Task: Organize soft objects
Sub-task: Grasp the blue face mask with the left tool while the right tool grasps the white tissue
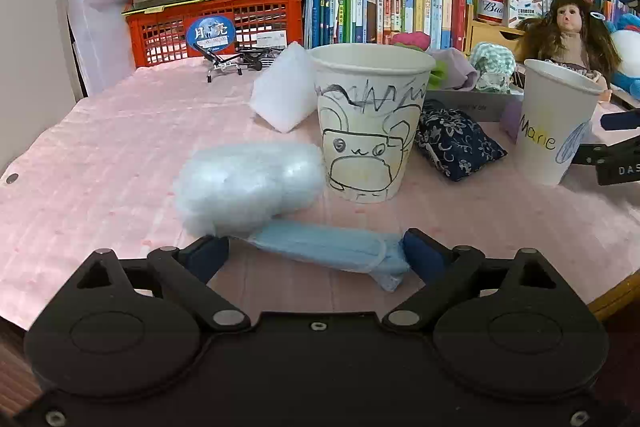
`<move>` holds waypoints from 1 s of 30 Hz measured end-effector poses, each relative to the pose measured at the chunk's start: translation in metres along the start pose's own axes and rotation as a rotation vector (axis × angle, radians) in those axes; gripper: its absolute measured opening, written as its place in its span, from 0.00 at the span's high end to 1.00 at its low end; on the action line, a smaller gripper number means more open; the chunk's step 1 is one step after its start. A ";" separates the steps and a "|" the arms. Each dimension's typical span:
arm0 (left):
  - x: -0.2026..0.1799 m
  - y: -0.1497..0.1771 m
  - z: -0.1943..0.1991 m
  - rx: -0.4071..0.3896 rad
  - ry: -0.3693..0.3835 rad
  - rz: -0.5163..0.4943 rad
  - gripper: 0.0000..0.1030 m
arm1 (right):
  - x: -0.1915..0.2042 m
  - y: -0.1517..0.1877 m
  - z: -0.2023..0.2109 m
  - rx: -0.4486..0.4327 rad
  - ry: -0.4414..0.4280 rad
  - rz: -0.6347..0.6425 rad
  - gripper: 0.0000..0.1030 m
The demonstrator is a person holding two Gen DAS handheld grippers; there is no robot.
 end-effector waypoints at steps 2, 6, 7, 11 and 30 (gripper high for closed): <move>-0.004 0.000 0.000 -0.001 0.005 0.003 0.12 | 0.001 -0.001 -0.003 0.005 -0.008 -0.007 0.06; -0.009 0.000 0.002 -0.006 0.010 -0.012 0.16 | 0.002 -0.001 -0.009 0.016 -0.013 -0.018 0.06; -0.011 0.000 0.002 -0.007 0.014 -0.014 0.18 | 0.003 -0.001 -0.010 0.019 -0.013 -0.019 0.06; -0.015 -0.001 0.004 -0.003 0.029 -0.011 0.20 | 0.001 -0.002 -0.013 0.033 -0.025 -0.032 0.06; -0.067 -0.011 0.024 -0.020 0.174 -0.081 0.22 | 0.007 -0.001 -0.008 0.042 -0.065 -0.048 0.24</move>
Point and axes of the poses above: each gripper's, at about its wrist camera, not at the fingertips, and z roughly against the way its jaws point, x to its left, y to its underside, the point moved 6 cm from there along -z, roughly the way its jaws point, and after that the axes turned 6 degrees about -z, right-handed, at the moved point
